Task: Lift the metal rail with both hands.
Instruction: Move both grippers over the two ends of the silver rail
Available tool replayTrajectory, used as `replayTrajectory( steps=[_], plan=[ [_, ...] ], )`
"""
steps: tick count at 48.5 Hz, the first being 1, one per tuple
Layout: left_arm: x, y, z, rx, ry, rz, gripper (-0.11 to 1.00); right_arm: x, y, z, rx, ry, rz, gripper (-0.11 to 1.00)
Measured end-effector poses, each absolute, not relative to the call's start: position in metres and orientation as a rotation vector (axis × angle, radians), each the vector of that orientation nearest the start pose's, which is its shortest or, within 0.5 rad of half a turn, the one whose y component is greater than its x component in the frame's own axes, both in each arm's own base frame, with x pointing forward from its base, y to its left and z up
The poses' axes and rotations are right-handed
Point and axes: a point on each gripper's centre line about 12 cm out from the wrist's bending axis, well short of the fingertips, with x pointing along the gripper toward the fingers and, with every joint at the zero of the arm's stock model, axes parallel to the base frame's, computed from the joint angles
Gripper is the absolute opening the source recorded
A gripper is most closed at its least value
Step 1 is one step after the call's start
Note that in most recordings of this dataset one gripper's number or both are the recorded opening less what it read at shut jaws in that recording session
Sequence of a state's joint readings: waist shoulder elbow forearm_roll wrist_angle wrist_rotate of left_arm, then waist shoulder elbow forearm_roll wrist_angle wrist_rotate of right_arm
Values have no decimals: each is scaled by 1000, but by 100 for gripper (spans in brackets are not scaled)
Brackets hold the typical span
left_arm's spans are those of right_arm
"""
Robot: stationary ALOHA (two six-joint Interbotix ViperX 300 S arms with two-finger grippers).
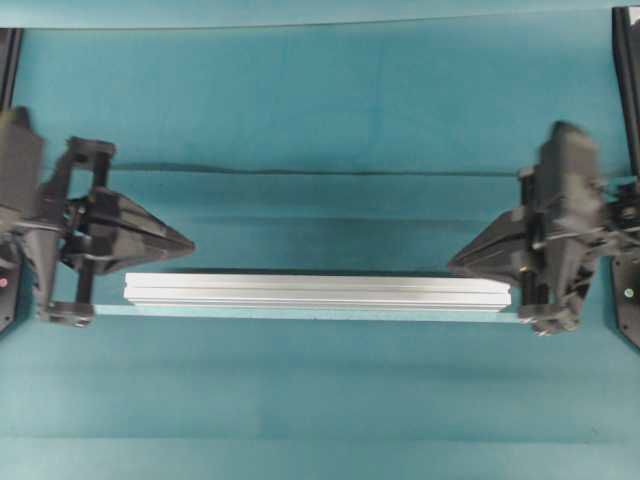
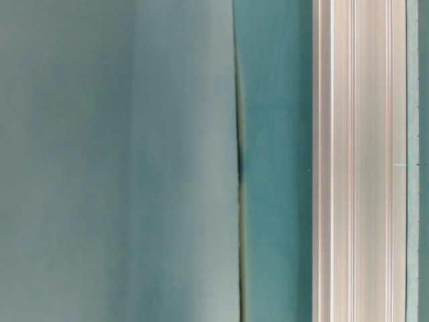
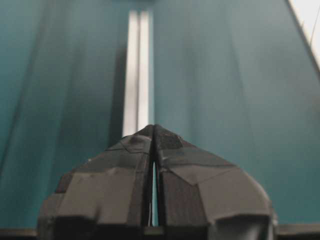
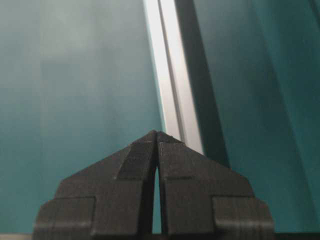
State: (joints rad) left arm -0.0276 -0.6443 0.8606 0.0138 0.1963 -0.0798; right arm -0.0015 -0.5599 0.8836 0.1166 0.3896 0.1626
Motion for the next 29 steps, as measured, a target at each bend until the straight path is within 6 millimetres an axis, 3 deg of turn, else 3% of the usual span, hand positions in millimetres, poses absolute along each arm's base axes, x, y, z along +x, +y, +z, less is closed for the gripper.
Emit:
replayTrajectory(
  steps=[29],
  plan=[
    [292,-6,247,-58,871,20,-2,308,3,206,162,1232,-70,1]
  ],
)
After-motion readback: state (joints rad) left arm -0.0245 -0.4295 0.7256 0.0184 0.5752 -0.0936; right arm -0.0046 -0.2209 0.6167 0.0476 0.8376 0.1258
